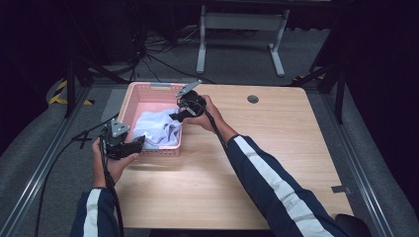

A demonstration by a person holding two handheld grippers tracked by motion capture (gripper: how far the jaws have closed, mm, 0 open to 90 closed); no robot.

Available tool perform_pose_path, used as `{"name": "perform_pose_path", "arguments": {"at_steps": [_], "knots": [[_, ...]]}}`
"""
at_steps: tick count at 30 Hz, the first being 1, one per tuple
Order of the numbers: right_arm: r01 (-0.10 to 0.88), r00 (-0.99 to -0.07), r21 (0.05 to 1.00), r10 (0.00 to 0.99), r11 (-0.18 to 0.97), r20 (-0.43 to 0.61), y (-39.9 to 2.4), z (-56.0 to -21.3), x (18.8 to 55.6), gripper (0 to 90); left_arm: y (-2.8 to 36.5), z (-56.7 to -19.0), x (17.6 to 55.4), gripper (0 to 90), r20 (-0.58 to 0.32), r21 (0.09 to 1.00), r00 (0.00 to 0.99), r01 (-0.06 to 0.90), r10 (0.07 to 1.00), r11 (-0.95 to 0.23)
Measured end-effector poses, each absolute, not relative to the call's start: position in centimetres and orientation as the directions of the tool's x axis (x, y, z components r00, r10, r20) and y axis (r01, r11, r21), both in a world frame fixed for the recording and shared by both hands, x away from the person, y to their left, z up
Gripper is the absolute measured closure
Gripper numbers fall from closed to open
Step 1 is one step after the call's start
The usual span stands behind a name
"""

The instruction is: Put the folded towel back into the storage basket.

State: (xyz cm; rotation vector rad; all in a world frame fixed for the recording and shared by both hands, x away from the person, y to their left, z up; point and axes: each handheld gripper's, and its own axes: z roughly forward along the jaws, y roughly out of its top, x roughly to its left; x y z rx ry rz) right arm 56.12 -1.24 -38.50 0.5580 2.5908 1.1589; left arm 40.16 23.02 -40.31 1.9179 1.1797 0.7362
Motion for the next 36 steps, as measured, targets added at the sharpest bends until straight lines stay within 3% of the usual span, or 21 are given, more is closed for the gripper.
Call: {"name": "perform_pose_path", "arguments": {"at_steps": [9,19,21,31,36], "knots": [[0.165,-0.904,0.749,0.402,0.642,-0.145,-5.2,-36.7,53.2,37.2,19.7,-38.3,37.4,24.6,0.059,0.889,0.52,0.362,0.852,-0.282],[0.154,-0.892,0.737,0.413,0.658,-0.182,-10.4,-35.2,50.5,36.4,15.6,-37.8,35.3,21.5,0.052,0.901,0.623,0.307,0.78,-0.305],[0.153,-0.889,0.728,0.415,0.668,-0.194,-12.6,-35.1,49.2,35.5,14.7,-38.2,35.0,19.9,0.033,0.896,0.661,0.313,0.749,-0.316],[0.184,-0.866,0.713,0.455,0.676,-0.208,-19.5,-36.2,45.7,33.7,10.5,-40.9,34.2,19.5,0.122,0.819,0.754,0.291,0.645,-0.495],[0.224,-0.844,0.708,0.496,0.67,-0.203,-23.7,-38.0,43.3,32.3,9.6,-42.5,34.5,20.0,0.097,0.793,0.795,0.301,0.599,-0.529]]}}
